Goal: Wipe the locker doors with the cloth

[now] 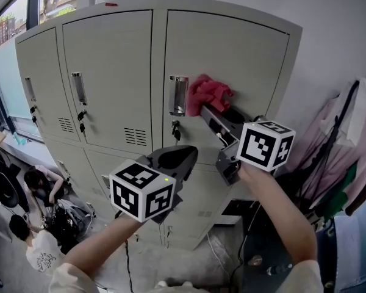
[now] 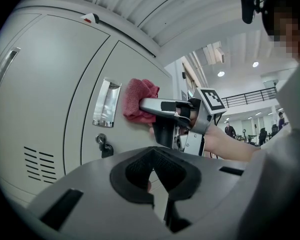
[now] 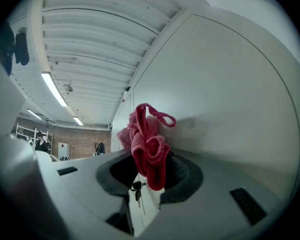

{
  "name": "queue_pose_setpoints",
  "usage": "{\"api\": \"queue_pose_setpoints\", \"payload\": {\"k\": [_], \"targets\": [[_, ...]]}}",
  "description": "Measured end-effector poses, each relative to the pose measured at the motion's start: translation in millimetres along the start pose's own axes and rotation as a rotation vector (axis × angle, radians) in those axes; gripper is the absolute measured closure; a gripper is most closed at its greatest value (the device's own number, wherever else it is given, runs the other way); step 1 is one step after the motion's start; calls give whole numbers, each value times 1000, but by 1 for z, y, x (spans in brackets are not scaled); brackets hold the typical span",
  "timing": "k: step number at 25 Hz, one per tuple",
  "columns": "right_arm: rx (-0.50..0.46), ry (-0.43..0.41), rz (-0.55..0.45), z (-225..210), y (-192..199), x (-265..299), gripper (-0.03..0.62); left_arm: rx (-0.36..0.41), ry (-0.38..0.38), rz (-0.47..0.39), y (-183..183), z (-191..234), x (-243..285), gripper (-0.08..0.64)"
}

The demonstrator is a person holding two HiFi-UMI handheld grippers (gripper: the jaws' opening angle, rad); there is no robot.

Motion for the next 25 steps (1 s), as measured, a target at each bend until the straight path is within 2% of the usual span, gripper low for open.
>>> {"api": "queue_pose_setpoints", "payload": {"k": [15, 25], "targets": [[-30, 71, -15, -23, -13, -29, 482, -7, 41, -2, 3, -4, 11, 555], [-49, 130, -30, -48, -28, -68, 480, -18, 50, -4, 7, -10, 19, 555]]}}
Point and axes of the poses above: the fingertips, and each gripper's own axes: x forward along the fingers, z to its left, y out of its underside, the point moved 1 cm from there along -x, backward along the fingers, and after that the axes turned 13 degrees about -z, right-handed, at the moved point
